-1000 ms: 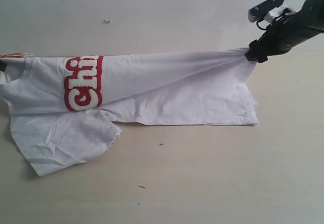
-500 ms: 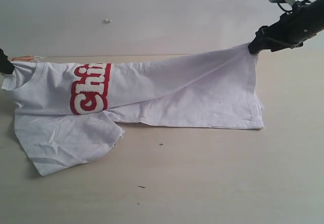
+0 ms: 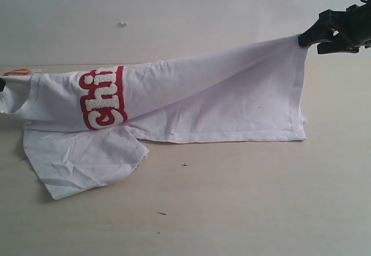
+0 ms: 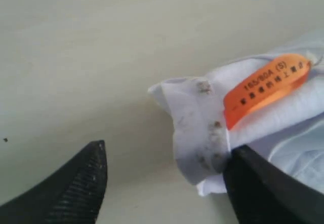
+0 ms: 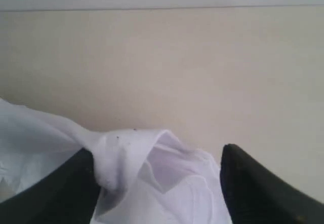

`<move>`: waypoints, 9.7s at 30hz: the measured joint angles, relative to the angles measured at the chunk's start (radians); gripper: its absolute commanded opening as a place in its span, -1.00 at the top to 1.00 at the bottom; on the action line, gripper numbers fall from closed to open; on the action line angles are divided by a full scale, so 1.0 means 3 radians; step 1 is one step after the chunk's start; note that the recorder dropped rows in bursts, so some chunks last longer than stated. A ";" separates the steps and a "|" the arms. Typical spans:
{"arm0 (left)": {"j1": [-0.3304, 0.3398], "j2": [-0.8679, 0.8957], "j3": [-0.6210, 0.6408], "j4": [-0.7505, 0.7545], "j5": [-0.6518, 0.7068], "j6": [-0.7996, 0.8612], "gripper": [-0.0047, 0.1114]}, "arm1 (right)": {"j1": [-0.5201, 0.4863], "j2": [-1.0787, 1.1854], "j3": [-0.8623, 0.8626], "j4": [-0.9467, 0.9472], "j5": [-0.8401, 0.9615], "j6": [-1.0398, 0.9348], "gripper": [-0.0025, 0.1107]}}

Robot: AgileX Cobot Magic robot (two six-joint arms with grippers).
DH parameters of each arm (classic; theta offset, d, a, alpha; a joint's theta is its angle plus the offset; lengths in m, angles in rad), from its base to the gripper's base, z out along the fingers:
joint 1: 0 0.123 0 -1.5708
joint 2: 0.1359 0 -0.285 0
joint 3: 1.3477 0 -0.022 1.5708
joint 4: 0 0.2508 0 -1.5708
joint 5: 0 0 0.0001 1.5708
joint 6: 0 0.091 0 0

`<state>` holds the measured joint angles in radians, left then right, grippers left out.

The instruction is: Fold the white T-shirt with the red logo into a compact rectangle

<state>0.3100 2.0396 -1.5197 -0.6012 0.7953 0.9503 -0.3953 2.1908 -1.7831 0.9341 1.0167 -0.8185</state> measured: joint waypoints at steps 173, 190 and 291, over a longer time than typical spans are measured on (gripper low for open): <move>-0.1637 -0.0195 0.1194 0.0397 -0.1065 -0.0860 0.92 | 0.0939 -0.0863 0.2396 -0.1505 -0.1808 0.0149 0.87; -0.1637 0.0194 0.0771 0.0406 -0.0961 -0.1108 0.92 | 0.0945 -0.0584 0.2297 -0.2271 -0.1517 0.1184 0.96; -0.1339 -0.0104 0.0906 0.0668 0.0222 -0.1200 0.92 | 0.0547 -0.0588 0.2148 -0.0811 -0.1045 0.0604 0.90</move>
<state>-0.0918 2.0086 -1.2478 -0.4008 0.8620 0.5904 -0.2314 2.0145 -1.1388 0.6907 0.7034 -0.6372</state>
